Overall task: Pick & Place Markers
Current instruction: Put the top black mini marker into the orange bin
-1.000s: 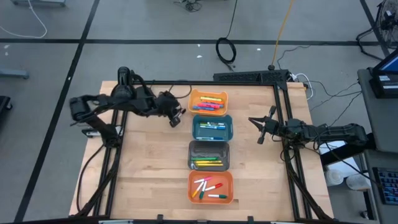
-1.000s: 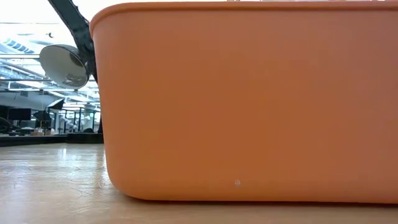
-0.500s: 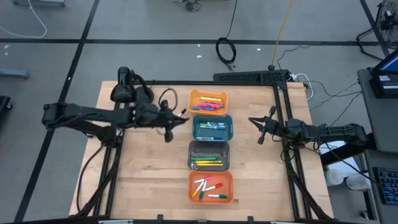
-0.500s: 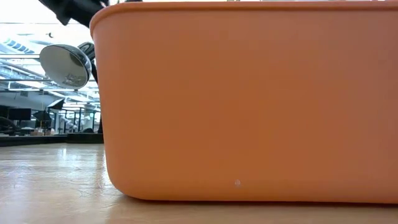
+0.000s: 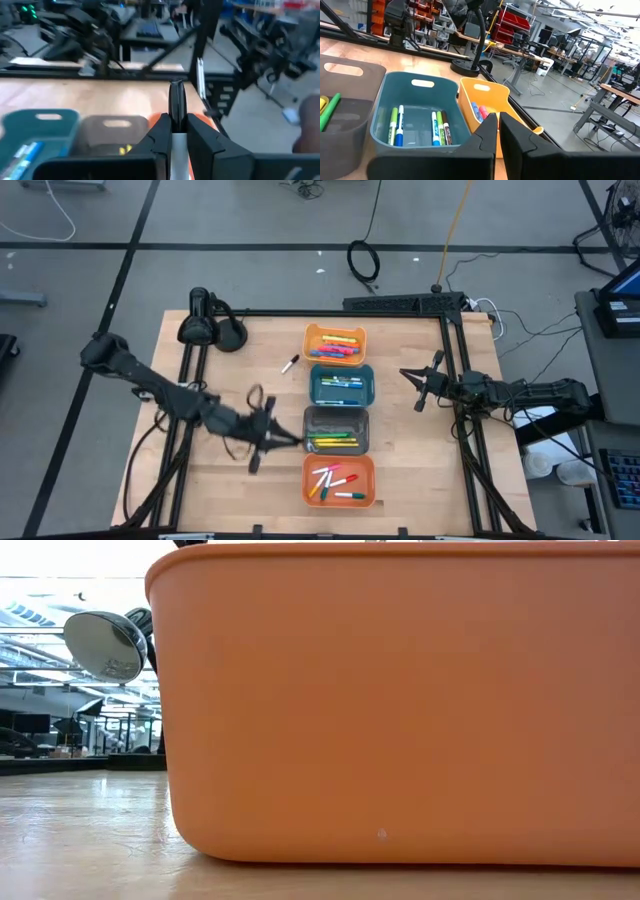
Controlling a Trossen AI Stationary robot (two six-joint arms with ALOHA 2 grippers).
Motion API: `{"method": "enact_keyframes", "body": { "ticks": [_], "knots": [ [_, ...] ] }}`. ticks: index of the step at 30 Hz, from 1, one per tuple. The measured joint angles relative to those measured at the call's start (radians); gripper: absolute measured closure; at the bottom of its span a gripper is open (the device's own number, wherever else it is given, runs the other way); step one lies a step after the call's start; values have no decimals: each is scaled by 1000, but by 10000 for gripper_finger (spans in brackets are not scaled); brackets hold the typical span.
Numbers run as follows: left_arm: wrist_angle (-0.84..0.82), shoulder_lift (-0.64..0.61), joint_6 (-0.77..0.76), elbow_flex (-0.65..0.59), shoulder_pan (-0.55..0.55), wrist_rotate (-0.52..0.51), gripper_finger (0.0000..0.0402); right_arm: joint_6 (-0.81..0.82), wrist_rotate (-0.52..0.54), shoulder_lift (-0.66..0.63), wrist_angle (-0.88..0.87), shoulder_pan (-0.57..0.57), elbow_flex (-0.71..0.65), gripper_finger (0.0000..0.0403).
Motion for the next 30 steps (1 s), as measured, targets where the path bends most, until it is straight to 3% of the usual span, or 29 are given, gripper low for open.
{"method": "enact_keyframes", "body": {
  "ticks": [6,10,15,22,30],
  "knots": [
    [-194,217,14,222,-114,-84,363,0,0,0,0,0,0,392],
    [-402,393,4,456,-125,-94,363,0,0,0,0,0,0,392],
    [-496,618,92,658,-125,-95,363,0,0,0,0,0,0,392],
    [-454,795,86,734,-99,-96,353,0,0,0,0,0,0,392],
    [-456,838,5,735,-70,-79,351,0,0,0,0,0,0,392]
  ]
}}
